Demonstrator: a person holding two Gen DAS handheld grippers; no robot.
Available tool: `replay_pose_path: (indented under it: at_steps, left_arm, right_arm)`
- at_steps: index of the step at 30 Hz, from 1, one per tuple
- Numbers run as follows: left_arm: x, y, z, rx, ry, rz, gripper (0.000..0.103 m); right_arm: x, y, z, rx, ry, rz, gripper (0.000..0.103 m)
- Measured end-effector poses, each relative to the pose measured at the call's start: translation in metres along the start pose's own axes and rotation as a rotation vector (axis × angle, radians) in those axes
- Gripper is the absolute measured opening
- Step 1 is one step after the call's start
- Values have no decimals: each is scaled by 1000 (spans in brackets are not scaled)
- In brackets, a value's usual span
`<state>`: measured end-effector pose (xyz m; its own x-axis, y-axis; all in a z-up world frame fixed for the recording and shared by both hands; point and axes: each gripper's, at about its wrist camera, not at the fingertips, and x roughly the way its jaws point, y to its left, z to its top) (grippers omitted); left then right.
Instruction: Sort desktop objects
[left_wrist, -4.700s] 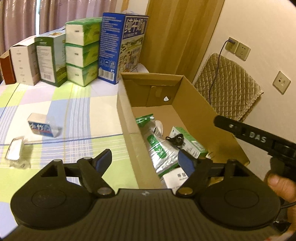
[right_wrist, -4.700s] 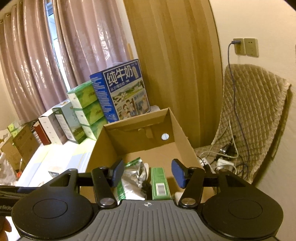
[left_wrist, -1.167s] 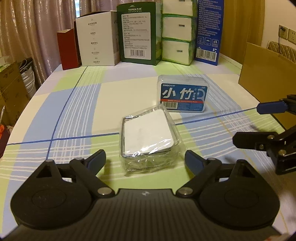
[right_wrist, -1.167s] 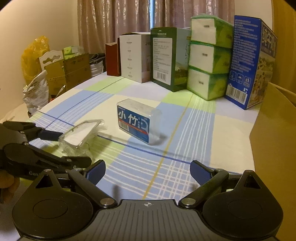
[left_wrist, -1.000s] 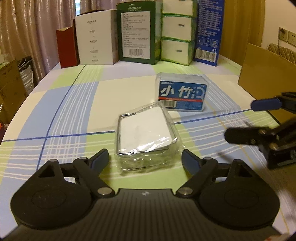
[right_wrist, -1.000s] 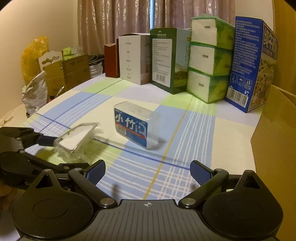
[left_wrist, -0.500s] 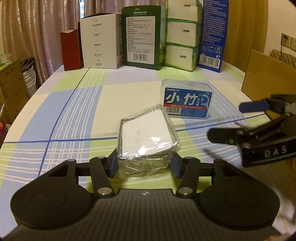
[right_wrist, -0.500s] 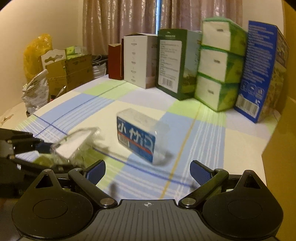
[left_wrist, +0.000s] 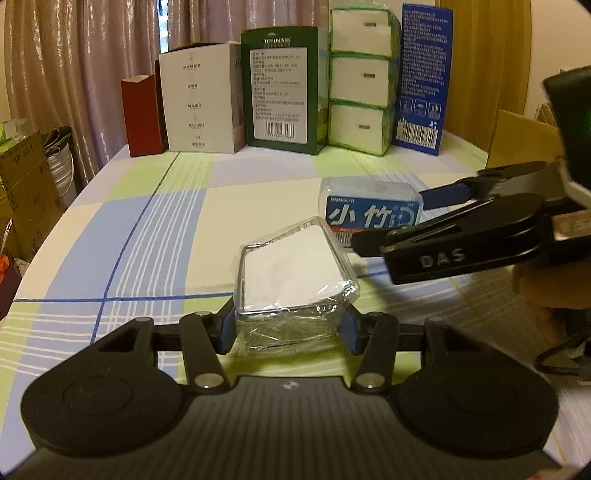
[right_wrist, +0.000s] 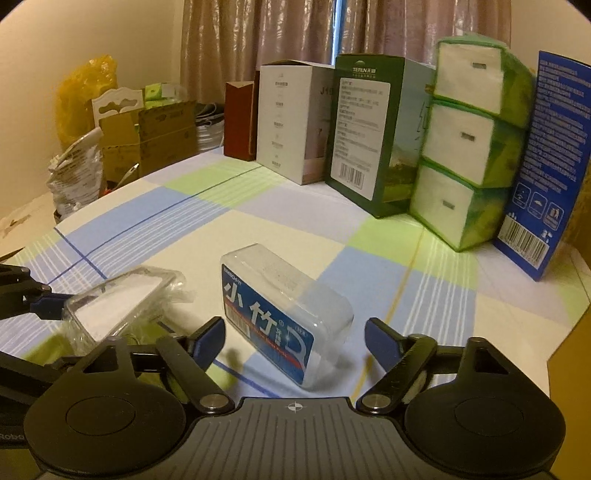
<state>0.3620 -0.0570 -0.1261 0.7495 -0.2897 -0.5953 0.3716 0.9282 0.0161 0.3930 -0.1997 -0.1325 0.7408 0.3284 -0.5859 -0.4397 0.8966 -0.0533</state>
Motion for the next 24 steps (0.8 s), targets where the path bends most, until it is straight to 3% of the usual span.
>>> replay_pose_path:
  at_steps: [6,10,15,22,23,24]
  left_arm:
    - [6,3,0,-17,-7,15,48]
    - [6,4,-1,-22,-11,14,48]
    - [6,3,-2,-21,-13,10,48]
    - [-2,-8,-5,-4,-1,-15,48]
    - [-3,-10,-6,3,0,-23,48]
    - [-4,-13,-8,12,3,-31,48]
  right_arm:
    - [-3,2,-2,-7,19,-11,40]
    - [-17,7,-11,25,39,-22,28]
    - [-43,22,-27,56,50,-9,28]
    - [-79,37,-48,105,83,-80,28]
    - [-81,39,-50,97,80,-84,29]
    - [-83,40,-51,85,76,-89,37]
